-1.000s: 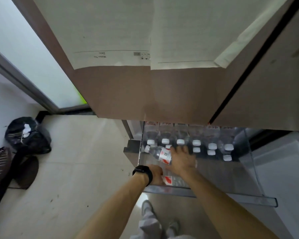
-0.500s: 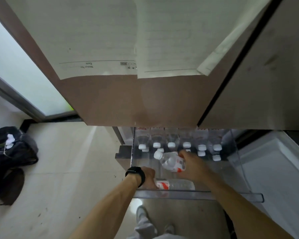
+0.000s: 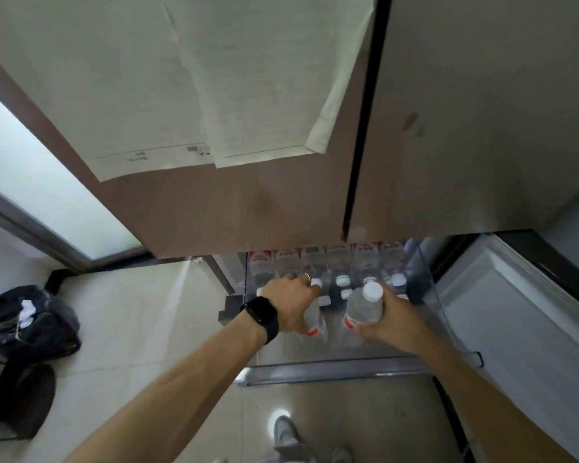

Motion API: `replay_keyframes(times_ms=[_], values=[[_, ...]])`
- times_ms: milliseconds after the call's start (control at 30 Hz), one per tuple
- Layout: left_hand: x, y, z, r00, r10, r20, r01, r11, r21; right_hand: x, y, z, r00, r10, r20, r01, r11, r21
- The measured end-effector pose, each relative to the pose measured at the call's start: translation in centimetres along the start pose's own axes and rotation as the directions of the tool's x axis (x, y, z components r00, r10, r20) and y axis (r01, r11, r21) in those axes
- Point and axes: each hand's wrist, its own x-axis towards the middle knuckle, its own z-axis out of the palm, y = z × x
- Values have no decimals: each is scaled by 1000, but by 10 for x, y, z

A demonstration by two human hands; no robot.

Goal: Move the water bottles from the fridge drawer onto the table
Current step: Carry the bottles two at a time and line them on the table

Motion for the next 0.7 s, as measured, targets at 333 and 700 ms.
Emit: replay_keyframes(times_ms=[333, 700], values=[[-15, 17, 56, 925, -251, -286, 30, 798, -601, -13, -2, 19, 995, -99, -22, 96, 991, -98], [-6, 31, 66, 947, -285, -150, 64, 624, -779, 2, -12, 44, 998, -52, -47, 47, 994, -102]])
